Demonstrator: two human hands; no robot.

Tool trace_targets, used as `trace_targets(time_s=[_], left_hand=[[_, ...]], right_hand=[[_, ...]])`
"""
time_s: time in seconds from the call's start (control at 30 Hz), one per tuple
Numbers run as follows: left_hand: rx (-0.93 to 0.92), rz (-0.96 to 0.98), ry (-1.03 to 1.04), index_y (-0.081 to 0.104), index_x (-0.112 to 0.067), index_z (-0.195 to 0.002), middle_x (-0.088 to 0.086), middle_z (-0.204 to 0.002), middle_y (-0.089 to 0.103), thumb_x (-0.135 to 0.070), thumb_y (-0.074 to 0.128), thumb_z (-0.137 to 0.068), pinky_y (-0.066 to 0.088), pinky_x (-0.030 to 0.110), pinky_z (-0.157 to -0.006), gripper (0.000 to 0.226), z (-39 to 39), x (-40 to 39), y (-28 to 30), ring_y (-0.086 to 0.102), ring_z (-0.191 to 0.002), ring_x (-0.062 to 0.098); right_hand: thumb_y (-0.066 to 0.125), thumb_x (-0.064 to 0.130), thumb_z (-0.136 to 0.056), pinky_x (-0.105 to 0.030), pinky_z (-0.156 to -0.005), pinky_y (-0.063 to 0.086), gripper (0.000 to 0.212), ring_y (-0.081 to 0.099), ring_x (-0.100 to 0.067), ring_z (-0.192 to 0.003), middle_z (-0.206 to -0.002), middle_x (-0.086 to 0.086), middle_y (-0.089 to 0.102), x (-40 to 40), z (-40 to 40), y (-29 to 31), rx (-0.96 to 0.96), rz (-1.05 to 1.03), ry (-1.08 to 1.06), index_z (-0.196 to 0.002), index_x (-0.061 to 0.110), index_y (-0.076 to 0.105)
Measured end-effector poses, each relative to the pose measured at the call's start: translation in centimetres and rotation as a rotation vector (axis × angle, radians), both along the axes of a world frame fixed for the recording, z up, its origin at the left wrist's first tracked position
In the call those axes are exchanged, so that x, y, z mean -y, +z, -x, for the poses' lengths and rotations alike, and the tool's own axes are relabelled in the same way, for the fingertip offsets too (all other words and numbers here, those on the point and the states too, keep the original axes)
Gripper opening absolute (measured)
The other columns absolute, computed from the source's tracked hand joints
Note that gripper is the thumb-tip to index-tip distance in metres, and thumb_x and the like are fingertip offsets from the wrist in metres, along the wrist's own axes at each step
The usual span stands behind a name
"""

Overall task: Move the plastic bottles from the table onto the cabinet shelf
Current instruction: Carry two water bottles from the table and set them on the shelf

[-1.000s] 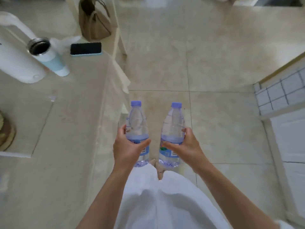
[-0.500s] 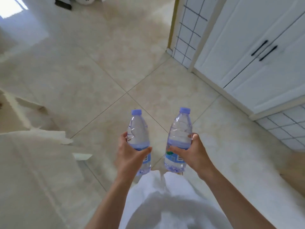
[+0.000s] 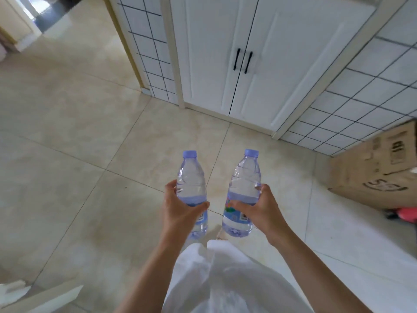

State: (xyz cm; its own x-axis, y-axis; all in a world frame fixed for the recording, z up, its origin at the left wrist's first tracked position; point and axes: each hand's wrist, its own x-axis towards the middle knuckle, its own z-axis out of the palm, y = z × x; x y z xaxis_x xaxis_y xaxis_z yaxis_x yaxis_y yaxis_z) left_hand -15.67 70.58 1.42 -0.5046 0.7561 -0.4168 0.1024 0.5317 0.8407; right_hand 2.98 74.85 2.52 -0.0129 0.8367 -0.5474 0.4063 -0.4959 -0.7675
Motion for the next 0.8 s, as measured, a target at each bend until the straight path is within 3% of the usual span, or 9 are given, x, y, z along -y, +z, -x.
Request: trace_targets(time_s=[0.17,0.4,0.57,0.8], left_hand=[[-0.045,0.013,-0.075,0.044,-0.033,-0.111,-0.020,-0.097,0.056,-0.016,0.093,-0.051,0.056,0.040,-0.082,0.080,-5.1,-6.2,-0.2,0.062,-0.089,0.011],[-0.115,-0.026,-0.158,0.043,-0.032,-0.113,-0.012,-0.099,0.055,-0.019,0.095,-0.047,0.056,0.043,-0.084,0.084,-7.7,-14.9,-0.4,0.061,-0.093,0.017],[-0.136,-0.061,-0.202,0.046,-0.022,-0.122,-0.012,-0.097,0.052,-0.017,0.094,-0.050,0.055,0.036,-0.080,0.088,-7.5,-22.6,-0.4,0.059,-0.095,0.018],[-0.189,-0.096,-0.304,0.043,-0.035,-0.113,-0.019,-0.095,0.053,-0.020,0.094,-0.048,0.056,0.042,-0.081,0.084,-6.0,-34.4,0.4,0.061,-0.092,0.019]], right_hand=[[0.087,0.034,-0.065,-0.022,-0.068,0.052,0.067,0.063,-0.014,-0.098,-0.109,0.002,0.061,-5.0,-5.2,0.6,0.004,-0.028,-0.063,-0.116,0.021,0.045],[0.087,0.049,-0.054,-0.032,-0.078,0.060,0.081,0.065,-0.015,-0.101,-0.110,0.003,0.063,-11.8,-7.3,0.5,-0.021,-0.038,-0.112,-0.118,0.023,0.045],[0.086,0.042,-0.062,-0.023,-0.073,0.057,0.076,0.062,-0.016,-0.105,-0.112,0.002,0.060,-18.5,-6.9,0.7,-0.016,-0.066,-0.134,-0.121,0.022,0.043],[0.088,0.039,-0.061,-0.015,-0.064,0.050,0.076,0.062,-0.014,-0.100,-0.105,0.006,0.060,-29.3,-5.6,2.0,0.029,-0.132,-0.193,-0.119,0.020,0.044]])
